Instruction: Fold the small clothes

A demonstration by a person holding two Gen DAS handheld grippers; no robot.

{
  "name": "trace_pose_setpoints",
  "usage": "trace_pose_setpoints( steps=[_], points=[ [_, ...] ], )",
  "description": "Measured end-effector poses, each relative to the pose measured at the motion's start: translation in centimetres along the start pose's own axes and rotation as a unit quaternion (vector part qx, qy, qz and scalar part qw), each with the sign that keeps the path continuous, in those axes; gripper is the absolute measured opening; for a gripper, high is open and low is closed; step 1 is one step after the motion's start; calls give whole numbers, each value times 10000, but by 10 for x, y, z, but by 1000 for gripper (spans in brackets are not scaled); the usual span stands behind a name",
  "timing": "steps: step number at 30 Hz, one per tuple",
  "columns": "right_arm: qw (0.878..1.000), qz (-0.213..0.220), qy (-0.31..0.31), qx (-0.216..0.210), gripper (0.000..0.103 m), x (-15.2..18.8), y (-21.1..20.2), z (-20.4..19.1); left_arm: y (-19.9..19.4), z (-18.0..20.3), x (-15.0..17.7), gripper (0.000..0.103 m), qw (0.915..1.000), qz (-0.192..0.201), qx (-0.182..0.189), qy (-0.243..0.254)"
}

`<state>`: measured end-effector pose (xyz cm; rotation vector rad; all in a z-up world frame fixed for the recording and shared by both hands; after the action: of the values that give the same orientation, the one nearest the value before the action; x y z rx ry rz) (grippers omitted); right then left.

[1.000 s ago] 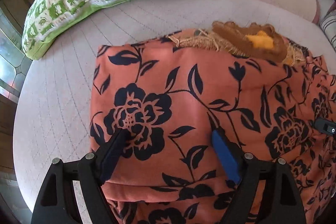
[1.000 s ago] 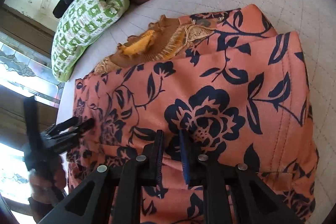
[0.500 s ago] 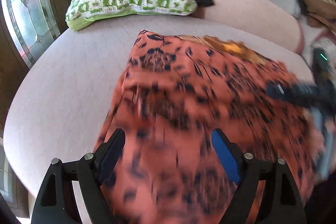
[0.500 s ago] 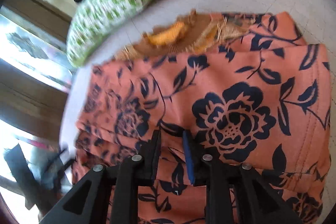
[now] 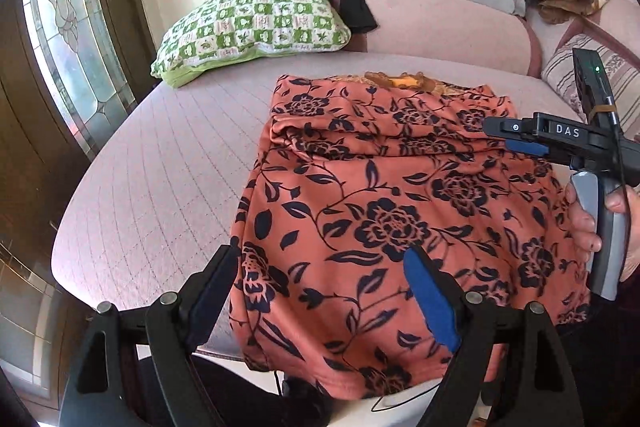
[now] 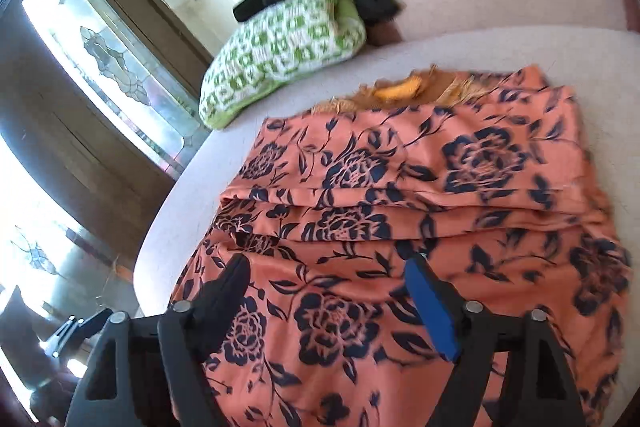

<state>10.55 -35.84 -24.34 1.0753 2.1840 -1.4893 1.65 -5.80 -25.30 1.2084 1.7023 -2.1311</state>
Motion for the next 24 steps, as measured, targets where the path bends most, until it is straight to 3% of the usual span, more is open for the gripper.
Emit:
trace_pose_setpoints(
  steps=[7, 10, 15, 24],
  points=[
    [9979, 378, 530, 13, 83, -5, -22, 21, -10, 26, -10, 85, 9993, 18, -161, 343],
    [9973, 534, 483, 135, 83, -11, -29, 25, -17, 45, -14, 85, 9976, 66, -196, 668],
    [9940, 799, 742, -32, 83, -19, -47, 31, -27, 73, -24, 85, 9929, 142, -246, 1157],
    [9910, 995, 892, -34, 83, -25, -64, 42, -36, 78, -36, 85, 9926, 192, -265, 1171]
  ],
)
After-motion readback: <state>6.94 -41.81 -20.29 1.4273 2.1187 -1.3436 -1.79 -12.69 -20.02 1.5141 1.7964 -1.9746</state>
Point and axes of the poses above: each gripper's, at about its wrist camera, not at the fingertips, and y roughly the way its jaws point, z to its right, x to its underside, the point moved 7 cm from there along y, roughly the way its jaws point, and after that the axes turned 8 degrees about x, right-handed, at the moved point
